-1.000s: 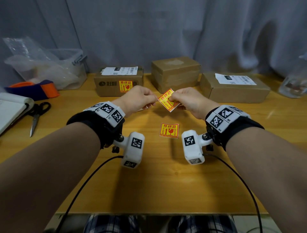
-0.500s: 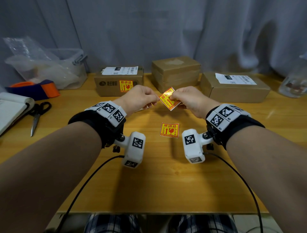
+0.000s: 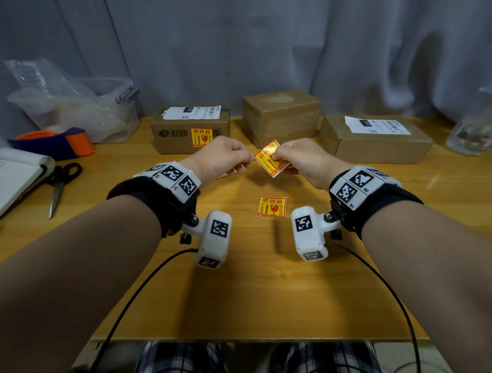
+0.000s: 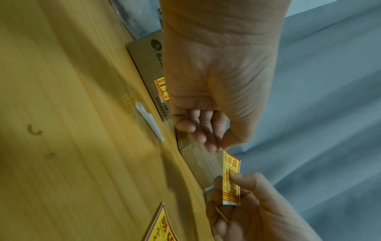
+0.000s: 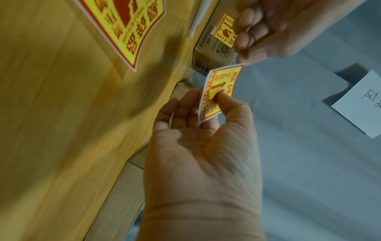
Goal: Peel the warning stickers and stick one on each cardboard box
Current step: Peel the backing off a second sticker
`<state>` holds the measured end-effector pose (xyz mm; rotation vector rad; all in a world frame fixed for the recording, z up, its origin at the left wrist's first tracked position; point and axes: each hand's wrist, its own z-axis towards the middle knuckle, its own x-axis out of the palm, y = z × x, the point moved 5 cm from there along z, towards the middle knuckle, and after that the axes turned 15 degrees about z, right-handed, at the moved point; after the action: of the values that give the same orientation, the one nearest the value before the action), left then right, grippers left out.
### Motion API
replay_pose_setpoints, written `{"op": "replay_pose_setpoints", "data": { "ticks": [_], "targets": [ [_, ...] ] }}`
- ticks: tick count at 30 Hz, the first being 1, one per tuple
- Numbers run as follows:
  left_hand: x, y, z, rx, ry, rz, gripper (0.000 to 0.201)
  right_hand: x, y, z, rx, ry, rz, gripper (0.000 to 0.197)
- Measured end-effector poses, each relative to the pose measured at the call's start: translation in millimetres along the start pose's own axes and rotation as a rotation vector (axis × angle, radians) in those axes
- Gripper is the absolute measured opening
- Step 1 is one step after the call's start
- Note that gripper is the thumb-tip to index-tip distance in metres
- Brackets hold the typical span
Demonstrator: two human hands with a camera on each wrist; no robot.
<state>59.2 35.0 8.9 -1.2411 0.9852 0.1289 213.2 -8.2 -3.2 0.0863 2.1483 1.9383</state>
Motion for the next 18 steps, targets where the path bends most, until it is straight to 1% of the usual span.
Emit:
{"op": "replay_pose_setpoints", "data": {
  "ticks": [4, 5, 8, 12, 18],
  "targets": [
    [0.9, 0.5, 0.0, -0.003, -0.011, 0.002, 0.01, 0.4, 0.7, -0.7, -0.006, -0.01, 0.004, 0.025],
    [1.1, 0.7, 0.2, -0.003, -0.011, 0.0, 0.01, 0.5, 0.8, -0.7, -0.005, -0.008, 0.006, 0.025],
    [2.1, 0.1, 0.6, 0.004, -0.008, 0.0, 0.012, 1.6, 0.4, -0.7, -0.003, 0.006, 0.006, 0.015],
    [3.0, -1.8, 1.3, -0.01, -0.006, -0.022, 0.012, 2.1, 0.1, 0.3, -0.003, -0.001, 0.01, 0.022],
    [2.0, -3.9, 2.0, -0.001, -0.007, -0.051, 0.012, 3.0, 1.7, -0.1, -0.012, 0.013, 0.015, 0.011]
  ]
}}
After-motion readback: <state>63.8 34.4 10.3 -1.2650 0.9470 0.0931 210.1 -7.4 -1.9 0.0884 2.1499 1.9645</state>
